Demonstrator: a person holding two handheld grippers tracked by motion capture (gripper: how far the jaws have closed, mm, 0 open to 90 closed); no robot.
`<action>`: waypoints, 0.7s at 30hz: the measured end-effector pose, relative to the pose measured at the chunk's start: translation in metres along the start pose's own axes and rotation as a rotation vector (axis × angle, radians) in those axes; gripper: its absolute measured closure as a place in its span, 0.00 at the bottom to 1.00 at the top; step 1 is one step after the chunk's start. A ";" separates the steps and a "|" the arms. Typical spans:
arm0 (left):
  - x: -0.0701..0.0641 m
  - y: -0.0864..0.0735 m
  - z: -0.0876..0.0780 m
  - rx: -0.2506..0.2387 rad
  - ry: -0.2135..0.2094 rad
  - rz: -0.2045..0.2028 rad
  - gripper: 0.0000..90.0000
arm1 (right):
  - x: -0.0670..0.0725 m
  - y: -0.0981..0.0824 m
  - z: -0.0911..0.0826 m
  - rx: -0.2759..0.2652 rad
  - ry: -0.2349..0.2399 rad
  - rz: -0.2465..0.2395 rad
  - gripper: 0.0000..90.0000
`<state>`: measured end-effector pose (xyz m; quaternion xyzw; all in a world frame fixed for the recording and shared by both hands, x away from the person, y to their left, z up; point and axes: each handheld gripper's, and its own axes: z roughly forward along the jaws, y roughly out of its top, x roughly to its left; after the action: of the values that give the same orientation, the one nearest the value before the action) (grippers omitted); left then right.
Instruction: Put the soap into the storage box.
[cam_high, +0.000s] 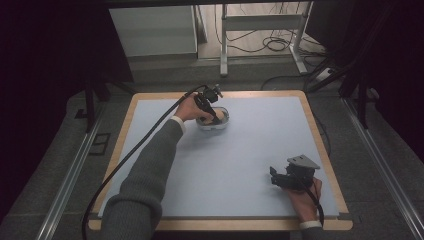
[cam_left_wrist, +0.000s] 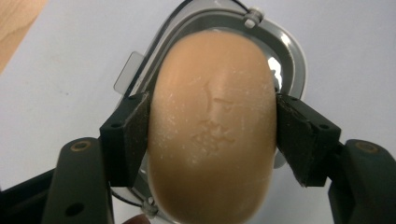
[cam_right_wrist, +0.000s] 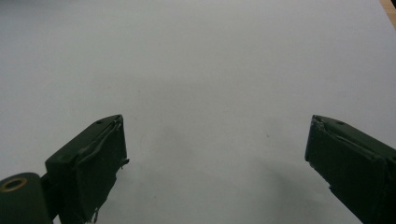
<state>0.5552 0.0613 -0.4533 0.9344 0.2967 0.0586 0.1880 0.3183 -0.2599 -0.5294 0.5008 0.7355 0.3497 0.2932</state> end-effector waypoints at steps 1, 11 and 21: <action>0.000 0.001 -0.004 -0.023 -0.012 -0.010 0.34 | 0.000 0.000 0.000 -0.001 0.000 0.000 0.06; -0.015 -0.002 -0.033 -0.071 0.014 0.016 0.30 | 0.001 0.000 0.000 0.001 -0.004 -0.006 0.06; -0.031 -0.009 -0.053 -0.113 0.006 0.030 0.29 | 0.001 0.000 0.000 0.002 -0.008 -0.013 0.06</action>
<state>0.5132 0.0668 -0.4076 0.9265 0.2793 0.0808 0.2388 0.3179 -0.2585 -0.5295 0.4979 0.7377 0.3451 0.2979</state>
